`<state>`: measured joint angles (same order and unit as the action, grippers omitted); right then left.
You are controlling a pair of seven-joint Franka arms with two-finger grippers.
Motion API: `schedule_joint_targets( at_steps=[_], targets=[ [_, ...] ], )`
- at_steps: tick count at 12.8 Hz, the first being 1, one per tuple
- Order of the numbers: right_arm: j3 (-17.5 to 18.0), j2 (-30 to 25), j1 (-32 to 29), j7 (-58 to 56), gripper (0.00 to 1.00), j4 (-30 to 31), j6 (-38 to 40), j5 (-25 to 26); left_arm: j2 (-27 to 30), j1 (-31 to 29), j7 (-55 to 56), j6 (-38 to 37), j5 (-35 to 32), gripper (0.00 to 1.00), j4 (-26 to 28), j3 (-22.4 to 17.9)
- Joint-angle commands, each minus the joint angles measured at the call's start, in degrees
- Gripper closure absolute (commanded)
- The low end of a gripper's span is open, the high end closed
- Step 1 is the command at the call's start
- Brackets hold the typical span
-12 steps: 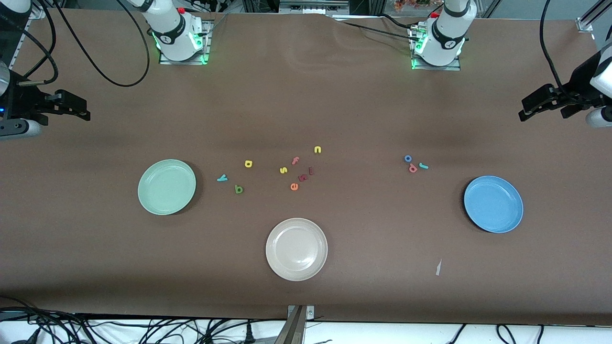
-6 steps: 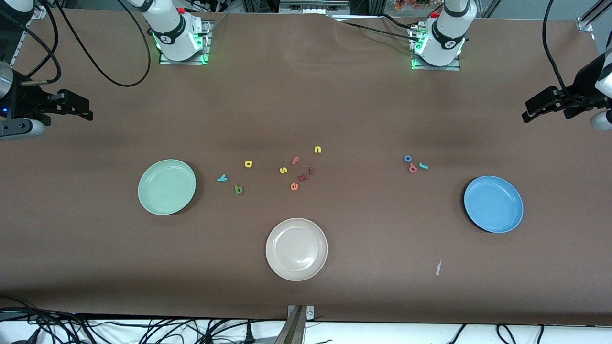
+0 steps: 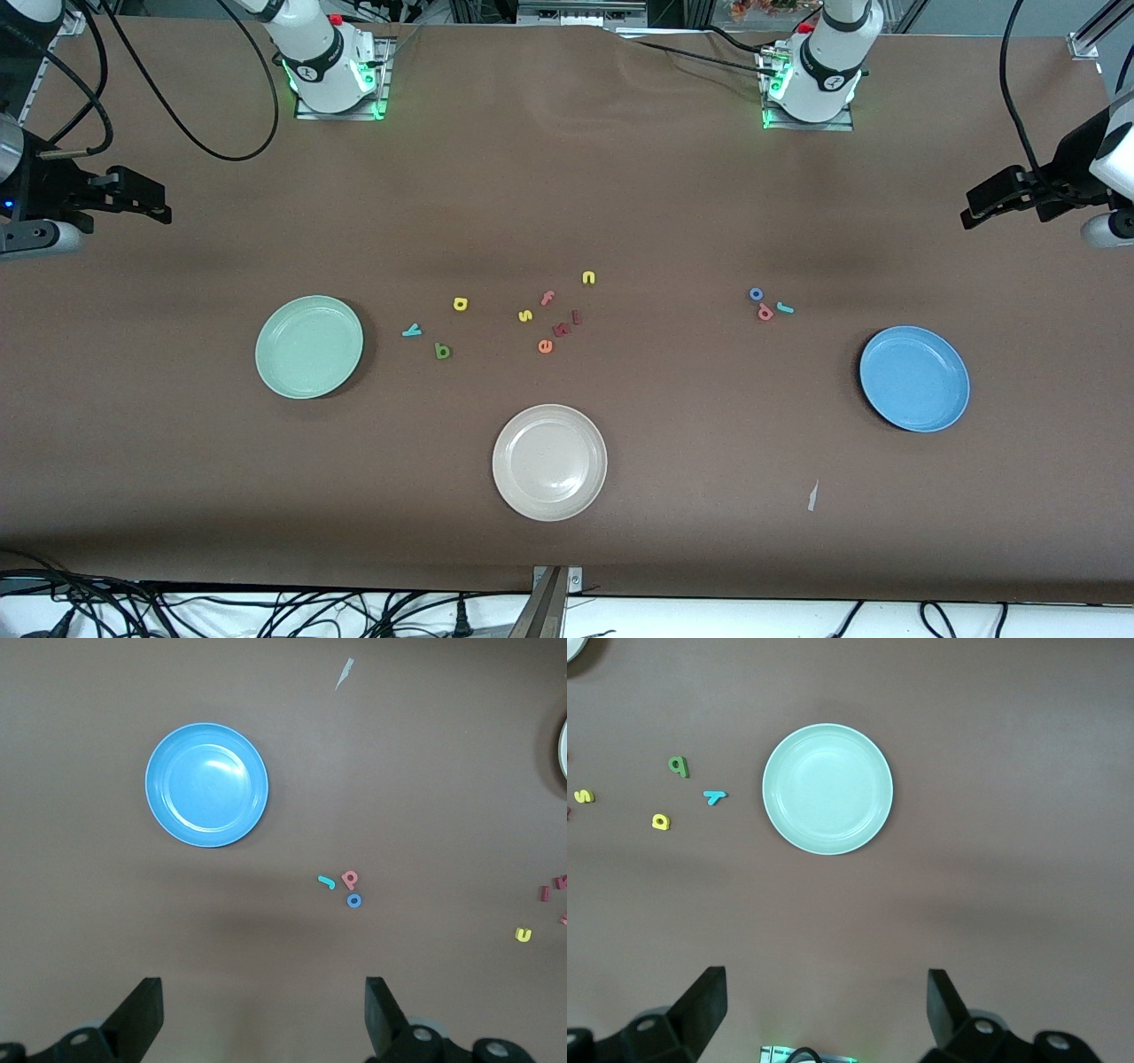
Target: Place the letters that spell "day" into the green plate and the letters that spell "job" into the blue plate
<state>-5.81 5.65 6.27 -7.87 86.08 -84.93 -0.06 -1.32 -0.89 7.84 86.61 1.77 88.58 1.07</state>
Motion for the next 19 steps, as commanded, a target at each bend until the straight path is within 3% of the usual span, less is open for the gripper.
schedule_joint_targets(
  at_steps=[1,19],
  targets=[
    [0.10,-0.29,-0.03,0.14,0.00,-0.82,0.47,-0.91,0.00,-0.16,-0.37,-1.35,-0.36,0.00,0.28,-0.18],
    [-0.08,-0.20,-0.03,-0.57,0.00,-0.74,0.82,-0.91,0.70,-0.78,-0.72,-0.39,-0.19,0.00,-0.43,0.08]
  ],
)
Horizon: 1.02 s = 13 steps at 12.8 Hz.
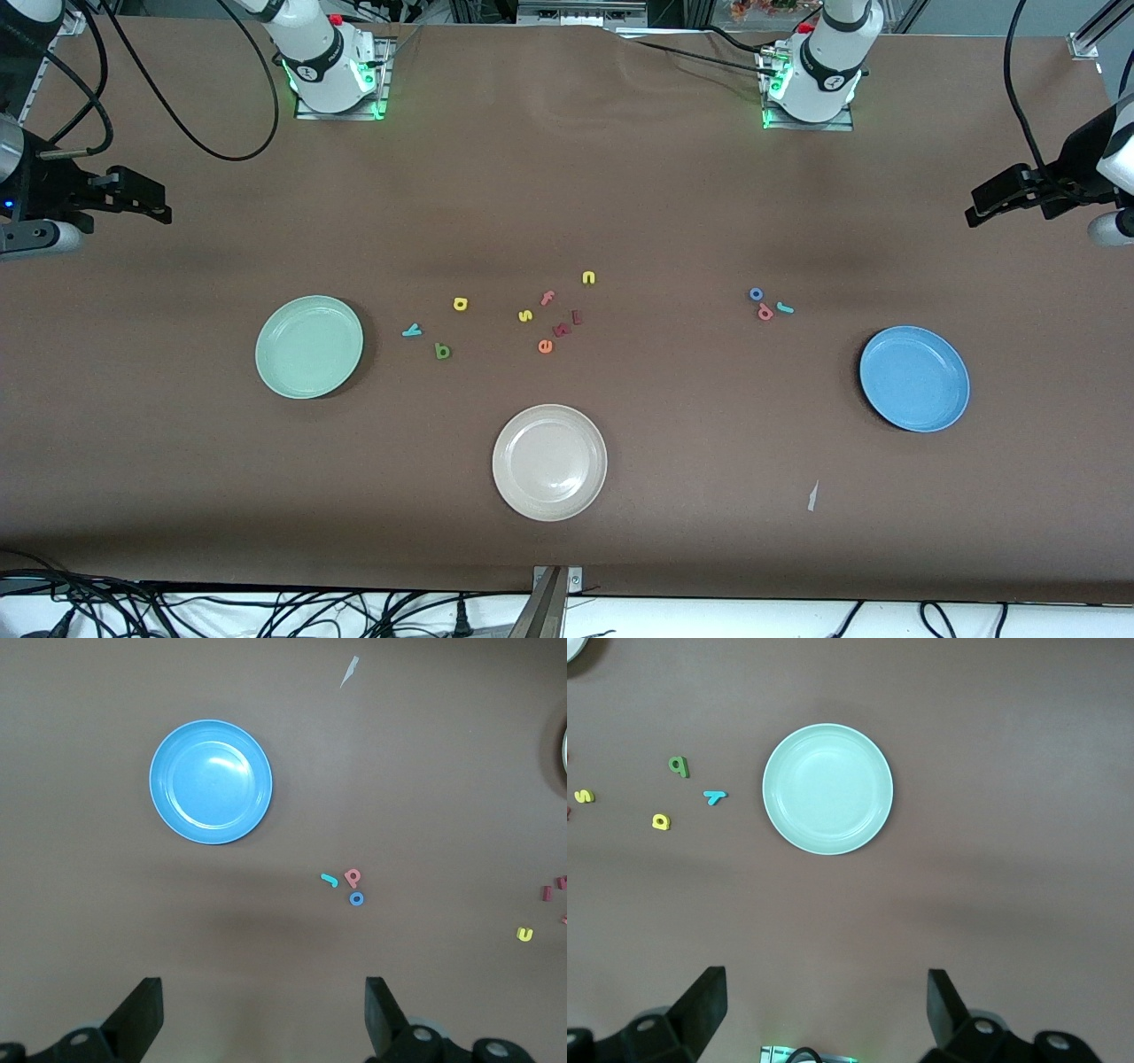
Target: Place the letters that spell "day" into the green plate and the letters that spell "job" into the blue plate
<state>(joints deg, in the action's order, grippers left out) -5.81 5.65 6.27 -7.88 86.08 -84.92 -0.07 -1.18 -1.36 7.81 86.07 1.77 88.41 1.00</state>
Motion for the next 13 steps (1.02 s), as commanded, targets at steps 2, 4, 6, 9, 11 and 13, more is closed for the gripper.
schedule_joint_targets(
  at_steps=[2,4,6,9,11,13],
  targets=[
    [-0.08,-0.20,-0.03,-0.56,0.00,-0.73,0.73,-0.90,0.57,-0.31,-0.61,0.32,-0.19,0.00,-0.25,0.15],
    [-0.08,-0.20,-0.03,-0.56,0.00,-0.73,0.73,-0.90,0.48,-0.31,-0.34,0.76,-0.19,0.00,-0.17,0.23],
    [-0.16,-0.20,-0.03,-0.56,0.00,-0.73,0.73,-0.90,0.56,-0.31,-0.17,1.47,-0.27,0.00,0.19,0.23],
    [-0.16,-0.20,-0.03,-0.65,0.00,-0.73,0.81,-0.90,0.57,-0.58,-0.43,1.47,-0.19,0.00,0.19,0.15],
    [-0.25,-0.29,-0.03,-0.65,0.00,-0.73,0.90,-0.90,0.57,-0.58,-0.25,1.55,-0.19,0.00,0.19,0.15],
    [-0.25,-0.29,-0.03,-0.65,0.00,-0.73,0.90,-0.99,0.48,-0.49,-0.17,1.55,-0.19,0.00,0.10,0.23]
  ],
)
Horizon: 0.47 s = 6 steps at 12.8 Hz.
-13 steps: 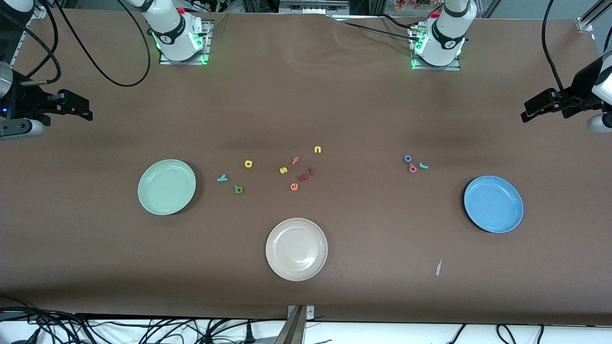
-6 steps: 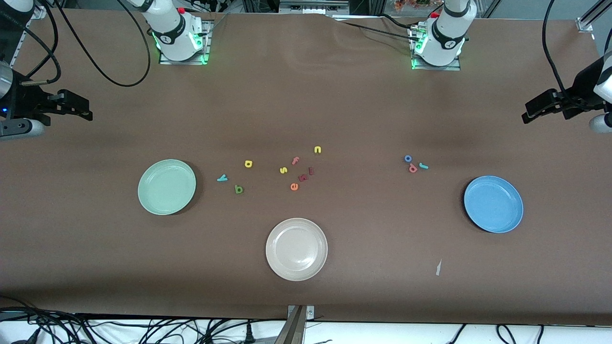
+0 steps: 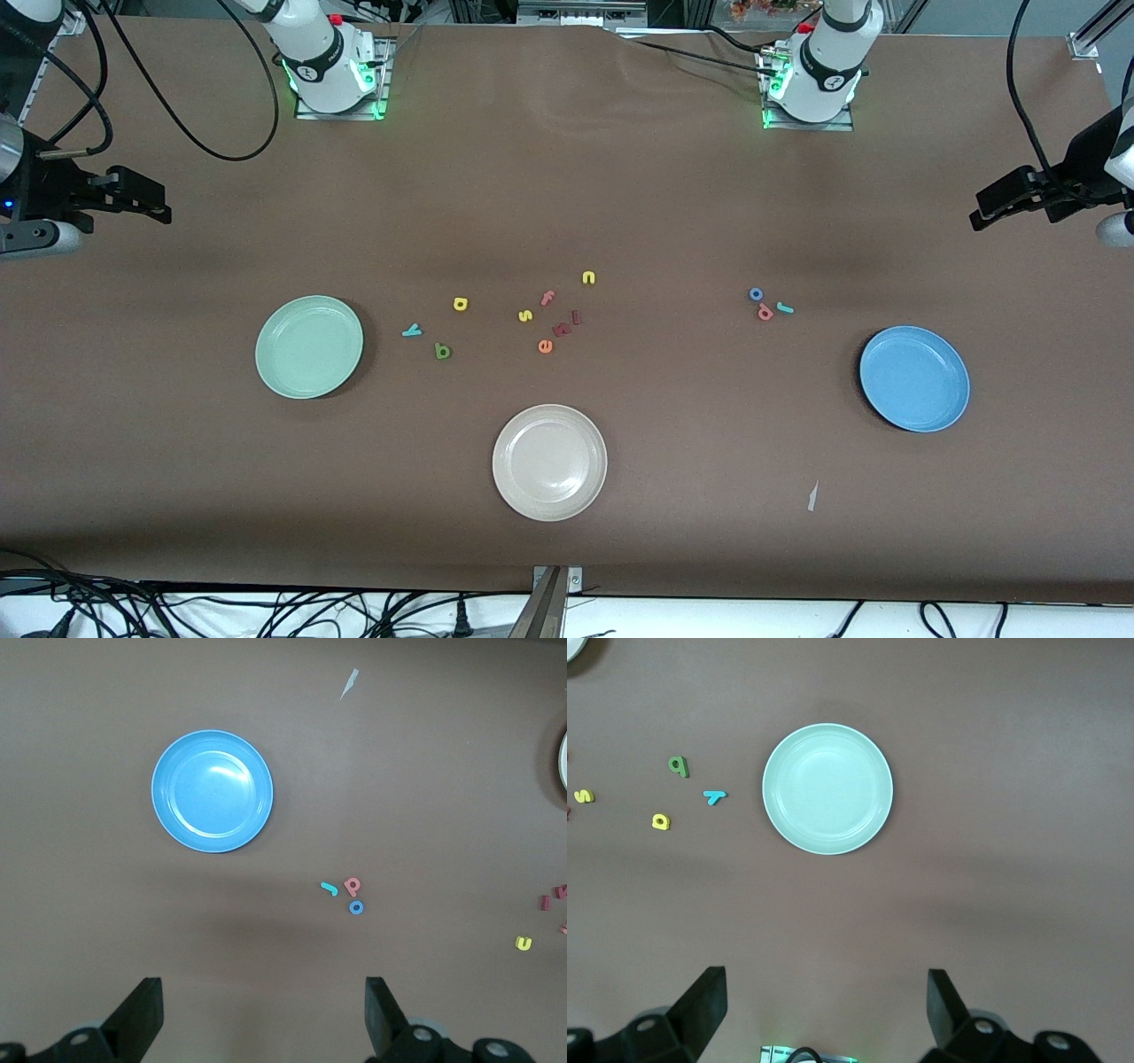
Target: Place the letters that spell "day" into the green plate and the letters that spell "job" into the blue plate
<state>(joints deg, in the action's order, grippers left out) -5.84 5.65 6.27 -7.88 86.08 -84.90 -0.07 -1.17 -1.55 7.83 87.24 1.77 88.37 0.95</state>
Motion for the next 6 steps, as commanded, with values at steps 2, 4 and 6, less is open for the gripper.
schedule_joint_targets(
  at_steps=[2,4,6],
  targets=[
    [-0.22,-0.29,-0.03,-0.65,0.00,-0.73,0.97,-0.99,0.47,-0.29,-0.18,0.39,-0.27,0.00,0.05,0.37],
    [-0.22,-0.29,-0.03,-0.65,0.00,-0.73,0.97,-0.99,0.47,-0.38,-0.36,0.39,0.25,0.00,-0.04,0.37],
    [-0.22,-0.29,-0.03,-0.65,0.00,-0.73,0.97,-0.99,0.47,-0.29,-0.18,0.39,0.08,0.00,0.05,0.37]
  ],
)
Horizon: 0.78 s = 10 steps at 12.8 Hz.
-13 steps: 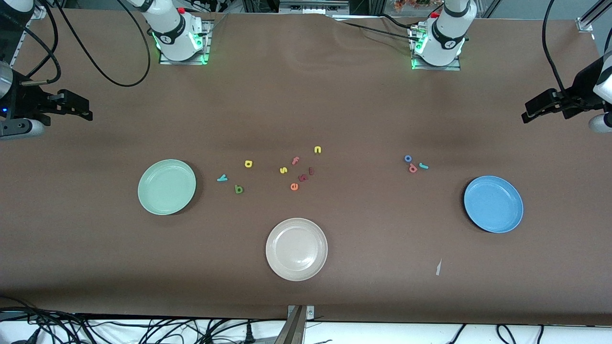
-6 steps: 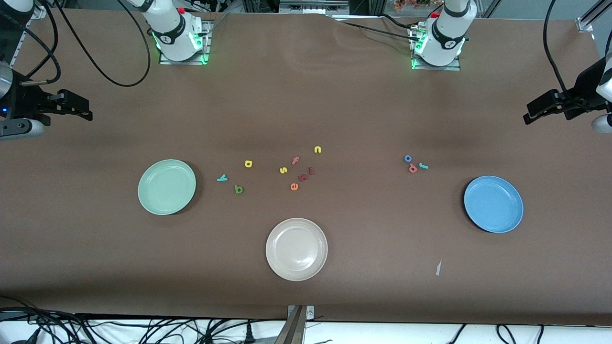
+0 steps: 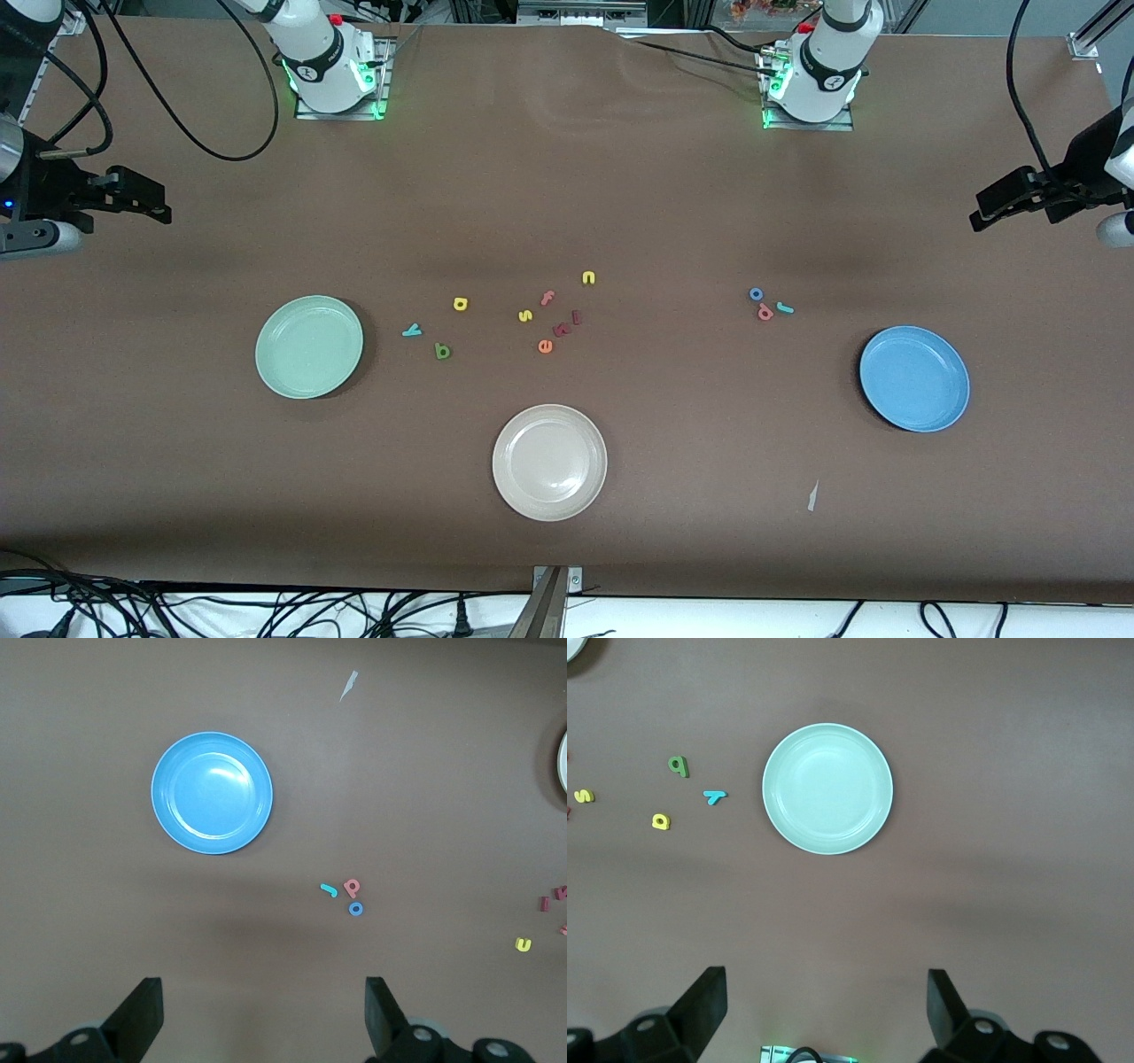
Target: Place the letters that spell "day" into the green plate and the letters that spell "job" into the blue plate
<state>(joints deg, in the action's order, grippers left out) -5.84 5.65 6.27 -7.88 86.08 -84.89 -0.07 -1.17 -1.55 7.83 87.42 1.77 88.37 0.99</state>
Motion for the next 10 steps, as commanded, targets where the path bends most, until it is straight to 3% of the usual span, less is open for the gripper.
schedule_joint_targets(
  at_steps=[1,10],
  targets=[
    [-0.22,-0.29,-0.03,-0.65,0.00,-0.73,0.95,-0.99,0.47,-0.29,-0.36,0.12,-0.10,0.00,0.05,0.33],
    [-0.22,-0.20,-0.03,-0.65,0.00,-0.73,0.95,-0.99,0.38,-0.21,-3.70,0.11,-0.54,0.00,-0.22,0.33]
  ],
)
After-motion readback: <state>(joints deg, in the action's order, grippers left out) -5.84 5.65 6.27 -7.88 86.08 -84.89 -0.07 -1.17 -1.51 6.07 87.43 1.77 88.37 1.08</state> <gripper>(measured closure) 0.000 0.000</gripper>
